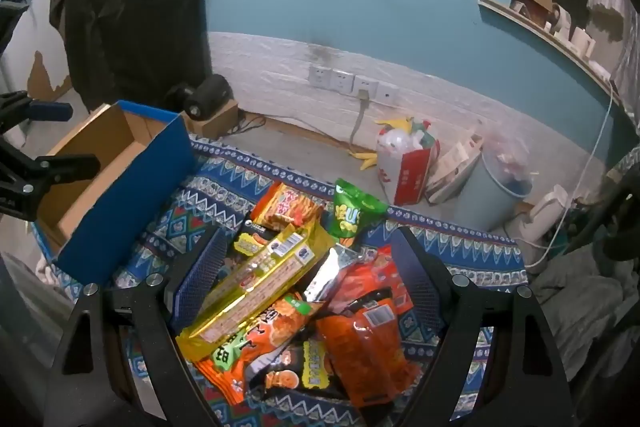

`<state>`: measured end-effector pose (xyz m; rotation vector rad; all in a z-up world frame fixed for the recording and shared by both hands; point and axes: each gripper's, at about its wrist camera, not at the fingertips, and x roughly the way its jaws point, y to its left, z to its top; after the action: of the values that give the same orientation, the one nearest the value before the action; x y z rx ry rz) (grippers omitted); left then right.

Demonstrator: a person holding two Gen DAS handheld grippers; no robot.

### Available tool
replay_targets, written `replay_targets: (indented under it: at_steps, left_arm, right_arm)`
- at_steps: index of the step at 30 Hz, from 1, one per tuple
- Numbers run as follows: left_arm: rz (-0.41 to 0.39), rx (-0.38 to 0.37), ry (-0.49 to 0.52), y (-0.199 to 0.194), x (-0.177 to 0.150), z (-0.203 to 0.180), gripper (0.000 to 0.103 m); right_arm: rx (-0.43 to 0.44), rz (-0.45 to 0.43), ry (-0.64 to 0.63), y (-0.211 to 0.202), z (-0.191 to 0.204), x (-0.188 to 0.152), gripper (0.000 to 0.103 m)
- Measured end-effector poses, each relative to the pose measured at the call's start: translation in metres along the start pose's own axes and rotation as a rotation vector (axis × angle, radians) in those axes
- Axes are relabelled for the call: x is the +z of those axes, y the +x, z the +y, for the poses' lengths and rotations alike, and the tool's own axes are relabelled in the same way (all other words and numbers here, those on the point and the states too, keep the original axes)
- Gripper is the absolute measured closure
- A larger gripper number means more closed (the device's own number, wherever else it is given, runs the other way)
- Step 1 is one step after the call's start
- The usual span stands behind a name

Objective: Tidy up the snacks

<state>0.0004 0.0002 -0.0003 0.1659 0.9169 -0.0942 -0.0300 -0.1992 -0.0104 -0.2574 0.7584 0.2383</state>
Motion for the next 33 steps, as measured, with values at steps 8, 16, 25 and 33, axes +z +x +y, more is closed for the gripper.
replay_targets:
  at_steps: [8,16,25,33]
  left_arm:
    - [0.001,-0.003,0.001,-0.001,-0.003,-0.005,0.001]
    - [0.021,-0.035,0.009,0.003,-0.007,-0.007,0.001]
    - [0.025,-0.046,-0.005,0.003,-0.005,-0.006,0.001]
    - [0.025,-0.051,-0.002,0.003,-0.006,-0.008,0.001]
  right_arm:
    - [-0.010,0.005,0.000,0.001,0.004,0.000,0.020]
    - [-0.011,0.010,-0.006,0.002,0.006,0.000,0.020]
    - [-0.005,0.017,-0.022,0.002,0.008,-0.004,0.020]
    - [0.015,0.022,-0.027,0.003,0.010,-0.003,0.020]
